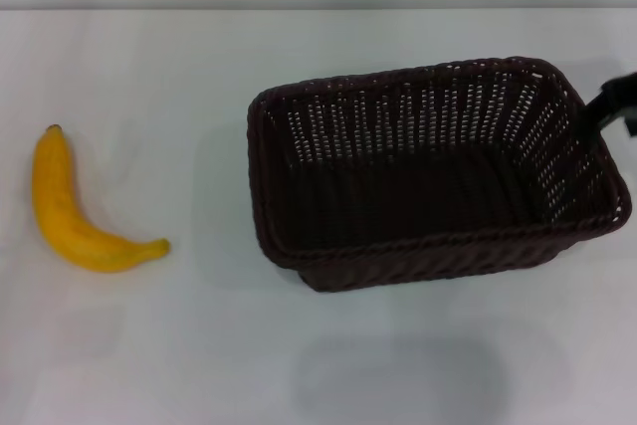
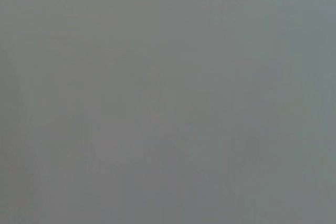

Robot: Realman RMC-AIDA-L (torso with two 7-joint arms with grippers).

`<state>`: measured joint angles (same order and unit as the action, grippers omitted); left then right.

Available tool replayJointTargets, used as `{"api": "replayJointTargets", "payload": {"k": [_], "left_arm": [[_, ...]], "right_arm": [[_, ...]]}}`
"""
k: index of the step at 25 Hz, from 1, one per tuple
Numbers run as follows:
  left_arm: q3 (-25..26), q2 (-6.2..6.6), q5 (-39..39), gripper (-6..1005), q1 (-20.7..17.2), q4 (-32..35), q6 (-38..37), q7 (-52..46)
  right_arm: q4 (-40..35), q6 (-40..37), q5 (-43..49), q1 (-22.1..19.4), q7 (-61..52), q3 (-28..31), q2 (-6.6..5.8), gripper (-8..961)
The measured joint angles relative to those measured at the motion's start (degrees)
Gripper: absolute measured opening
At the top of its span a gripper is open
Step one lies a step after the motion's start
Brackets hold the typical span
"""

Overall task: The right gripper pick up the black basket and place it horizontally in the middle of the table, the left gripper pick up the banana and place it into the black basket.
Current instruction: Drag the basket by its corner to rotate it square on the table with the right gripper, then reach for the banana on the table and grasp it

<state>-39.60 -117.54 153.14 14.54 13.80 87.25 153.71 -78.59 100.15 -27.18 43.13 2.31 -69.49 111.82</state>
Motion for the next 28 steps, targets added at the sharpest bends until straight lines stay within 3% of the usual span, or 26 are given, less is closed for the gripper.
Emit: {"api": "replayJointTargets", "payload": {"k": [5,7,13,17,20,22,23,25,28], "left_arm": [[-0.21,0.9,-3.14,870,-1.33,1.03,-0.91,-6.23],[-0.23,1.11,-5.67,870,-2.82,4.54,-3.02,-11.16],[-0.16,1.07,-19.68,870,-5.91,19.04,-13.77,-32.39],[0.17,1.55,-32.1,870,-6.13,28.64,-18.92,-48.99],[0.22,1.72,-40.59,870,-5.67,34.92,-21.42,-59.64],[0.22,1.79,-43.86,870,-5.13,37.18,-22.12,-63.93],[0.22,2.28,-51.53,870,-3.41,41.67,-22.82,-74.55],[0.22,2.64,-55.18,870,-2.44,43.61,-22.87,-79.52],[0.09,3.88,-65.41,870,0.56,47.49,-22.45,-92.89]], "right_arm": [[-8.87,-2.14,-5.23,-6.43,6.15,5.03,-1.09,617],[-12.17,-2.95,-7.81,-9.47,11.32,9.49,-1.07,624],[-15.26,-7.85,-17.41,-16.51,36.71,29.9,3.25,646],[-4.87,-17.19,-34.82,-22.35,58.17,35.73,2.81,661],[6.31,-19.9,-47.37,-25.11,76.55,40.15,2.63,672],[13.44,-20.11,-52.38,-25.49,86.89,43.73,2.65,680],[16.74,-20.13,-54.16,-25.43,91.27,45.61,2.65,684],[22.07,-20.16,-56.69,-25.2,99.18,48.63,2.67,691],[29.86,-20.28,-61.18,-25.13,112.46,52.22,2.93,804]]}}
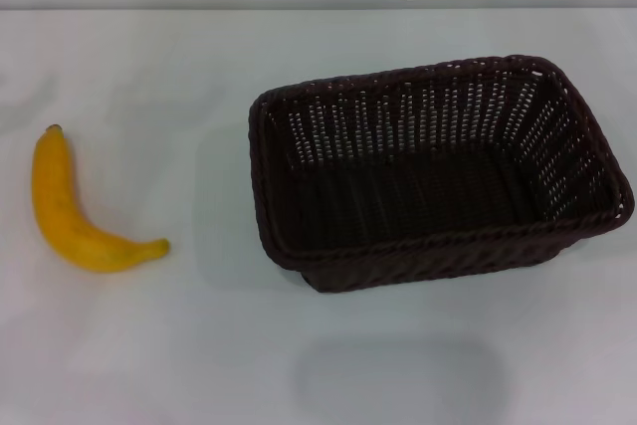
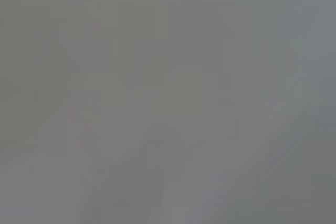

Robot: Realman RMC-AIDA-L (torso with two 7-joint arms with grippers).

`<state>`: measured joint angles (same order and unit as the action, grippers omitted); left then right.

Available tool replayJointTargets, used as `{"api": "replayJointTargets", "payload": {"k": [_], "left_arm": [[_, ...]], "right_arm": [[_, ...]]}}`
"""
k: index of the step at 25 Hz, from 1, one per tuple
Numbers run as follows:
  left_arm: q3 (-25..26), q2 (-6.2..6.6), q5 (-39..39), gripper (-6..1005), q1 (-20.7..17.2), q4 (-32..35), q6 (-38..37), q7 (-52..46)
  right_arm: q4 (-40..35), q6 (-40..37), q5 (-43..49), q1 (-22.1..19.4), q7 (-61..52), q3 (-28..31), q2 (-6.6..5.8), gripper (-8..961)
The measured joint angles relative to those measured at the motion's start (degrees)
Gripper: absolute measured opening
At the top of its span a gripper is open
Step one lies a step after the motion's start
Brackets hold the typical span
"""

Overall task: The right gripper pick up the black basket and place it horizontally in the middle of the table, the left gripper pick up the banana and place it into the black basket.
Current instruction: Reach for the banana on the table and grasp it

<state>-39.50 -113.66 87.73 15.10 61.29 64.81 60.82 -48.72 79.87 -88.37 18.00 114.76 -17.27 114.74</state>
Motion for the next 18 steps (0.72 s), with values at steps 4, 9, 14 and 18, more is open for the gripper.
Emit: {"api": "replayJointTargets", "payload": {"k": [4,9,14,18], "left_arm": [[-0.26,2.75,-15.59,870,5.91,2.39,3.06,-20.45],[0.12,7.07,-32.04,870,13.51,0.76,12.23,-39.12],[0.22,11.66,-41.73,870,19.96,-1.69,23.49,-50.92],[0.22,14.05,-49.04,870,25.44,-7.65,29.91,-56.65]], "right_arm": [[9.17,-0.41,-7.73,-0.22,14.05,2.33,0.2,876],[14.76,-2.41,-13.3,-0.02,24.09,3.05,0.23,876],[19.54,-4.23,-19.9,0.87,33.3,3.12,0.3,875],[21.59,-5.53,-22.1,1.53,40.17,3.14,0.31,873]]}}
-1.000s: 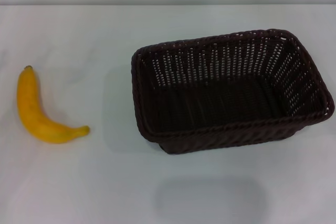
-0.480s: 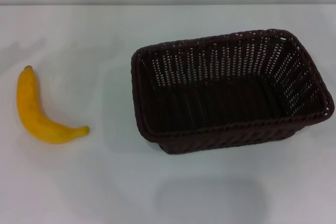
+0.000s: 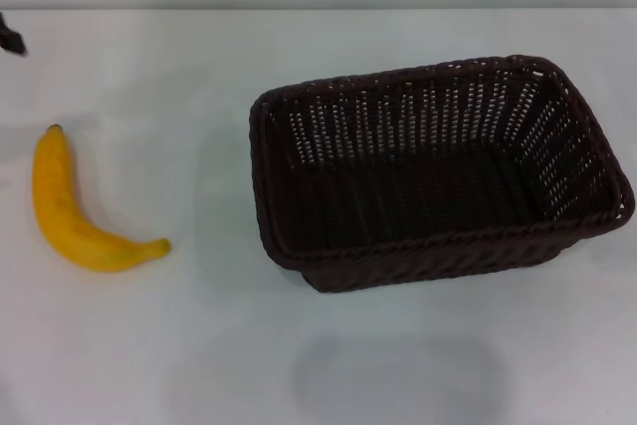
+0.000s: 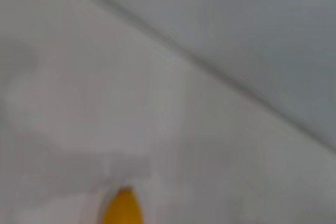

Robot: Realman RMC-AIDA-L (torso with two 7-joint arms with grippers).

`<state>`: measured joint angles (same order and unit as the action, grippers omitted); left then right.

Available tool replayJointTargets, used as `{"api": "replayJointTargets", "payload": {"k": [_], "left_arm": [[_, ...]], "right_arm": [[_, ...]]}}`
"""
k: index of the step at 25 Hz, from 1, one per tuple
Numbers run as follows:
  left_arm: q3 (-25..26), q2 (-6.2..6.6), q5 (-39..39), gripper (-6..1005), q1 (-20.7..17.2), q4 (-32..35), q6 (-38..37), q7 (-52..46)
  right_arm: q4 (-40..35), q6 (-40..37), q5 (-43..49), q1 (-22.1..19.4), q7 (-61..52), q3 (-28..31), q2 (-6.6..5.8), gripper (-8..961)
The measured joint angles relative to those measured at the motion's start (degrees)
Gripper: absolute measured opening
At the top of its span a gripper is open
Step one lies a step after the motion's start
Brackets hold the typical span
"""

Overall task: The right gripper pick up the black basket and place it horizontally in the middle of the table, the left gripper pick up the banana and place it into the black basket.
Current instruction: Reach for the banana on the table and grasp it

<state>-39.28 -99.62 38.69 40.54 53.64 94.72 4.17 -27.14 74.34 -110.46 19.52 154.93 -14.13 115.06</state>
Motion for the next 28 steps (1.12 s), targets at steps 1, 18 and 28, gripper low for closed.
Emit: {"api": "replayJointTargets", "payload": {"k": [1,18,28], "left_arm": [[0.0,0.21,-1.4,870,1.2,-1.58,0.63,-0.72],[-0.58,-2.31,-24.03,869,12.02,-20.08,-0.64,-6.15],[-0.62,-4.9,-24.13,869,10.19,-24.08,-8.72,-5.04]], "right_arm": [[0.14,-0.17,-0.23,0.03,1.03,0.01,0.02,873],[6.38,-0.53,-6.25,2.17,15.17,0.11,0.24,872],[6.98,-0.51,-6.35,1.64,15.67,0.07,0.26,873]]}}
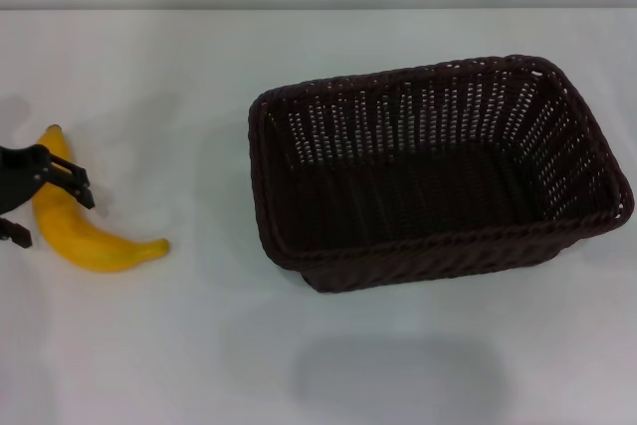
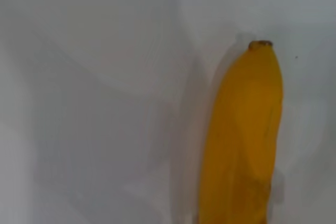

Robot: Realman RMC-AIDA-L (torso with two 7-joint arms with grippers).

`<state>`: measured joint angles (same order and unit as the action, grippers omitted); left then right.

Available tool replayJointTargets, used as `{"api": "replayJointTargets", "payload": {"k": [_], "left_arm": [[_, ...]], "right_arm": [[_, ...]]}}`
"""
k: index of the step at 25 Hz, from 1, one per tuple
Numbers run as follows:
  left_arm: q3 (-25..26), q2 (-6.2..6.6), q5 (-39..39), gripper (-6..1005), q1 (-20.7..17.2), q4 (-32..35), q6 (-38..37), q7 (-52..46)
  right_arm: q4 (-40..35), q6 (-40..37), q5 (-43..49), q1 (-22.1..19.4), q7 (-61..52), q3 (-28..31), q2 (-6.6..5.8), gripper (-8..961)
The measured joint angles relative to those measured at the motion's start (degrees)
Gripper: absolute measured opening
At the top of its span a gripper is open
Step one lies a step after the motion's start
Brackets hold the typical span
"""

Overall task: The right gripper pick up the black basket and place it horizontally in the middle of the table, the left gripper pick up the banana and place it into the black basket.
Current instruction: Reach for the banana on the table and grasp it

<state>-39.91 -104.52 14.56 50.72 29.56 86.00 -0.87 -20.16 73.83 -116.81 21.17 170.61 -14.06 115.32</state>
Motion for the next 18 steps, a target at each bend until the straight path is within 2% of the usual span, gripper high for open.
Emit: {"api": "replayJointTargets", "payload": {"k": [5,18], "left_arm": [[0.0,-0.82,-0.14,869,-0.42,-0.22,-1.52,0.06],[-0.01,-0.64,-0.45,869,-0.6,-1.7,-4.87,0.8]], "right_arm": [[0.05,0.0,0.0,0.04,0.24,0.0,0.0,873],[0.13,-1.87,0.27,0.45,0.6,-0.38,-0.01,858]]}}
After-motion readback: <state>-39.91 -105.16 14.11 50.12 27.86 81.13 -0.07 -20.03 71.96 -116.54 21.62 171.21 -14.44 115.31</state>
